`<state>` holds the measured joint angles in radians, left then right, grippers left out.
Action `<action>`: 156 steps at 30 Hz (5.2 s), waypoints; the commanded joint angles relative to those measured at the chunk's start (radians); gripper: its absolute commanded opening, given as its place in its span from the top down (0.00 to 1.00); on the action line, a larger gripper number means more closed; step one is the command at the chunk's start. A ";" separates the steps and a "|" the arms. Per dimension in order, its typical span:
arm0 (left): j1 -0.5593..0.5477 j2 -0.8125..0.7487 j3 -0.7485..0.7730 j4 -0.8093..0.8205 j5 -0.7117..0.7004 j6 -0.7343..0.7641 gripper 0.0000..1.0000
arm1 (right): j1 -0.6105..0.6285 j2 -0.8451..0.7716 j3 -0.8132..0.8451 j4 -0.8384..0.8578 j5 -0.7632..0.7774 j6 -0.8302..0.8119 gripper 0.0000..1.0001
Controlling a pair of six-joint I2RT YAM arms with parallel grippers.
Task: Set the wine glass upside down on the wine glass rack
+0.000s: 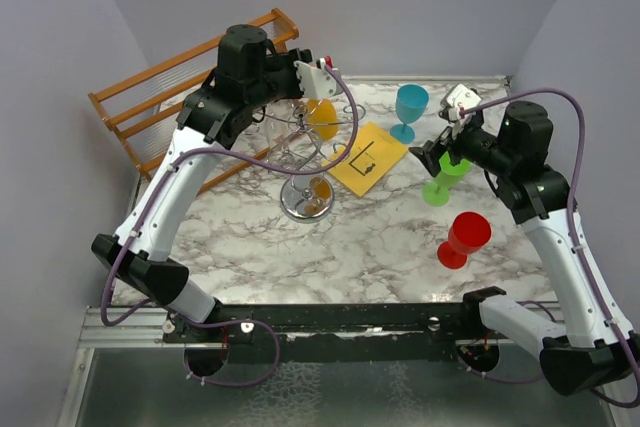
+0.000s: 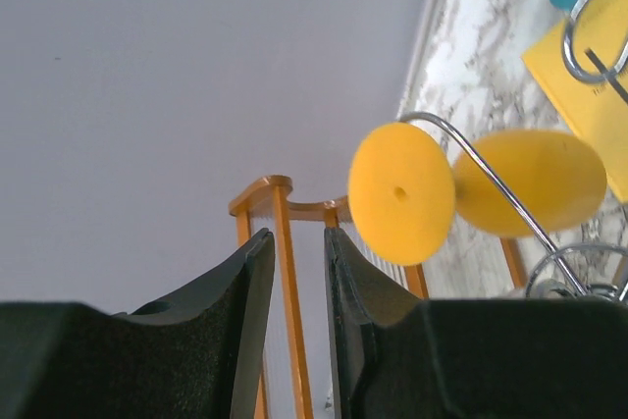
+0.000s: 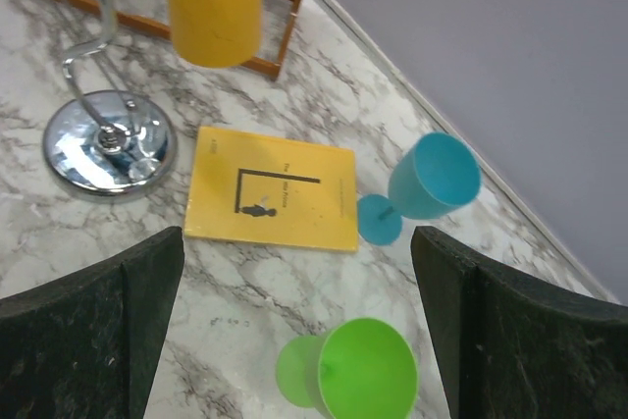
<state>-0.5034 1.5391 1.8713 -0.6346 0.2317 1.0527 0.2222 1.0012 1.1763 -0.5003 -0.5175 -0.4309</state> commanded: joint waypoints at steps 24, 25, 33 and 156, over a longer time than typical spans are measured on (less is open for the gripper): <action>0.017 -0.260 -0.094 0.190 -0.252 -0.596 0.09 | -0.139 0.183 0.013 -0.193 0.543 0.050 0.23; 0.017 -0.263 -0.095 0.186 -0.250 -0.595 0.09 | -0.139 0.193 0.007 -0.194 0.545 0.047 0.24; 0.017 -0.267 -0.084 0.155 -0.210 -0.602 0.08 | -0.139 0.276 0.011 -0.207 0.577 0.032 0.34; -0.015 -0.037 -0.005 0.429 0.272 -1.473 1.00 | -0.153 0.279 0.672 0.145 -0.417 0.597 0.98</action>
<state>-0.5129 1.5169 1.8309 -0.2249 0.5297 -0.4610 0.0643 1.3045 1.8637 -0.3912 -0.8841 0.1528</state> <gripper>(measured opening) 0.035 0.017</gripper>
